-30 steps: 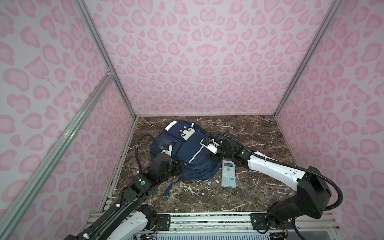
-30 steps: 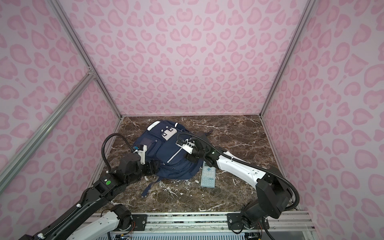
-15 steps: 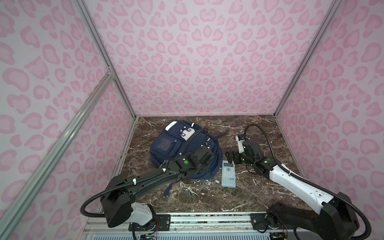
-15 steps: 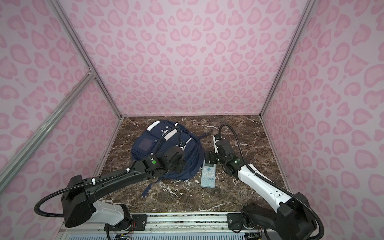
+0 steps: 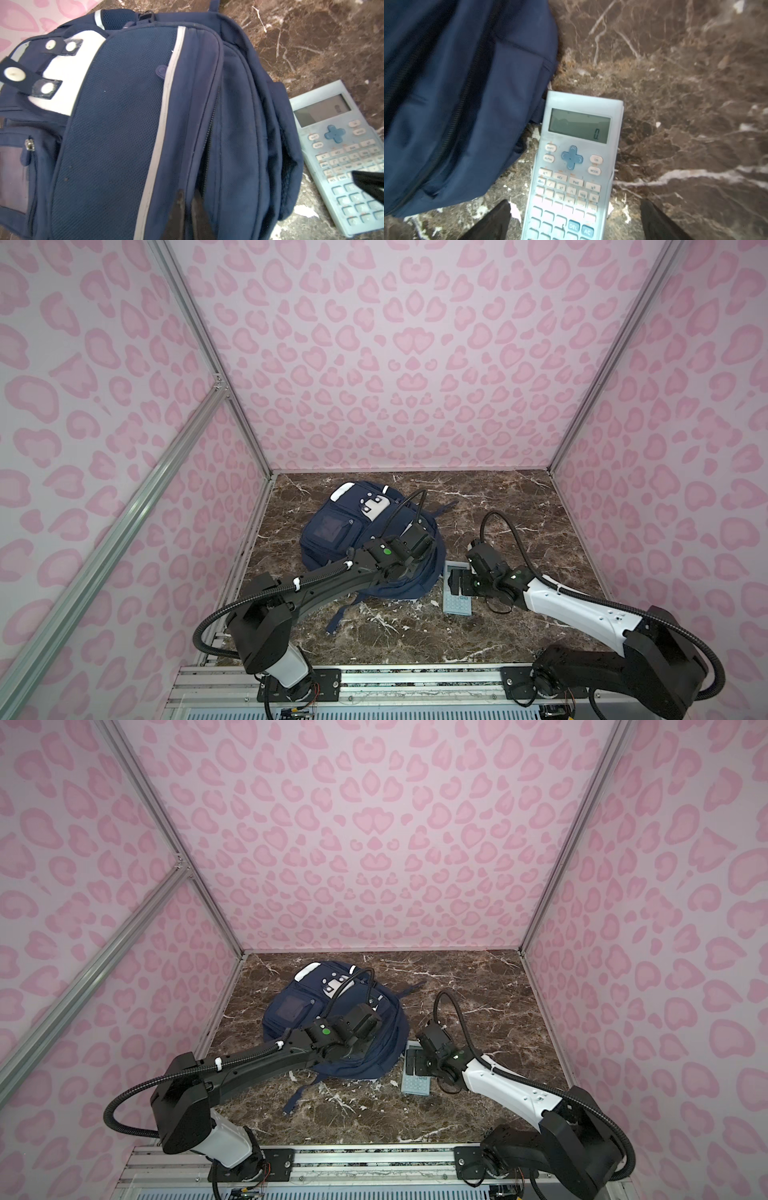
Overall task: Pack the student bag
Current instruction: 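Grasp the light blue calculator with the right gripper, then lift the calculator into the open backpack pocket while the left gripper holds it open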
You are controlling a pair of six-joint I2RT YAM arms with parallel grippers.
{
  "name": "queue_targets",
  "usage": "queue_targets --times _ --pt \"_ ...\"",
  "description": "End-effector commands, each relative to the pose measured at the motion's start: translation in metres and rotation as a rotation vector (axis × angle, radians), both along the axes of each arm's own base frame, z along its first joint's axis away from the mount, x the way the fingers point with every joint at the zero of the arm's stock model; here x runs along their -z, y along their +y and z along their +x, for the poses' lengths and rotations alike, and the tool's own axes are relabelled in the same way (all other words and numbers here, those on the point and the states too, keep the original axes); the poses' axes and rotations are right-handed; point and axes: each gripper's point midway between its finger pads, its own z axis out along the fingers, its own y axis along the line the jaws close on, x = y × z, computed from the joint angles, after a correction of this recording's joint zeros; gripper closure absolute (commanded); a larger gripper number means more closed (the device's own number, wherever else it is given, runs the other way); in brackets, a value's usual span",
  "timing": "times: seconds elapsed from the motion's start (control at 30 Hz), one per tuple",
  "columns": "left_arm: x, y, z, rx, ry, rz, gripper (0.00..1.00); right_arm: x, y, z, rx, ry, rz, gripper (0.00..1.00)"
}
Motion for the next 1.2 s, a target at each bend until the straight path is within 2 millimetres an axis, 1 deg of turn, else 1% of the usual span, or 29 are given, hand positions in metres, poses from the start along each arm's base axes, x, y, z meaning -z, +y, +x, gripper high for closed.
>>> queue_targets --times 0.0,0.1,0.17,0.23,0.27,0.33,0.43,0.5,0.53,0.57,0.6,0.63,0.7,0.73,0.83,0.9,1.0,1.1,1.17 --pt "-0.019 0.009 0.006 -0.072 0.004 -0.114 0.97 0.016 0.005 -0.004 0.066 0.024 -0.03 0.01" --pt "-0.027 0.021 0.007 -0.111 0.021 -0.208 0.97 0.024 0.005 -0.007 0.069 0.031 -0.122 0.01" --pt "-0.031 0.025 0.006 -0.121 0.026 -0.258 0.97 0.026 0.008 -0.006 0.057 0.022 -0.149 0.01" --pt "-0.032 0.024 0.003 -0.112 0.039 -0.305 0.97 0.03 0.016 -0.007 0.033 0.024 -0.145 0.01" --pt "-0.032 0.023 0.001 -0.111 0.048 -0.326 0.97 0.034 0.017 -0.008 0.033 0.036 -0.147 0.01" --pt "-0.032 0.021 -0.002 -0.11 0.062 -0.364 0.97 0.041 0.013 -0.01 0.043 0.057 -0.173 0.01" --pt "-0.034 0.02 -0.004 -0.108 0.076 -0.418 0.97 0.048 -0.004 -0.011 0.068 0.077 -0.28 0.01" --pt "-0.035 0.017 -0.005 -0.102 0.084 -0.447 0.97 0.05 -0.016 -0.013 0.088 0.092 -0.357 0.08" --pt "-0.034 0.016 -0.006 -0.105 0.087 -0.452 0.97 0.053 -0.017 -0.014 0.076 0.106 -0.363 0.14" --pt "-0.034 0.016 -0.006 -0.107 0.09 -0.459 0.97 0.055 -0.017 -0.017 0.07 0.124 -0.348 0.18" --pt "-0.035 0.015 -0.006 -0.107 0.092 -0.469 0.97 0.058 -0.016 -0.019 0.065 0.137 -0.316 0.26" --pt "-0.036 0.014 -0.006 -0.105 0.093 -0.476 0.97 0.059 -0.014 -0.02 0.065 0.144 -0.281 0.3" --pt "-0.038 0.012 -0.007 -0.1 0.092 -0.492 0.97 0.058 -0.01 -0.022 0.066 0.142 -0.213 0.32" --pt "-0.039 0.01 -0.007 -0.098 0.094 -0.5 0.97 0.055 -0.01 -0.021 0.072 0.133 -0.193 0.33" --pt "-0.036 0.005 -0.006 -0.095 0.114 -0.522 0.97 0.035 -0.011 -0.012 0.081 0.071 -0.183 0.34" --pt "-0.034 0.001 -0.005 -0.096 0.128 -0.546 0.97 0.014 -0.01 -0.005 0.071 0.019 -0.171 0.35" --pt "-0.04 -0.005 -0.004 -0.105 0.13 -0.606 0.97 -0.017 -0.001 0.005 0.039 -0.04 -0.114 0.35" --pt "-0.056 -0.012 -0.003 -0.096 0.118 -0.678 0.97 -0.043 0.02 0.016 -0.005 -0.079 -0.038 0.34" --pt "-0.068 -0.015 -0.003 -0.095 0.106 -0.727 0.97 -0.061 0.044 0.028 -0.063 -0.108 0.031 0.34"
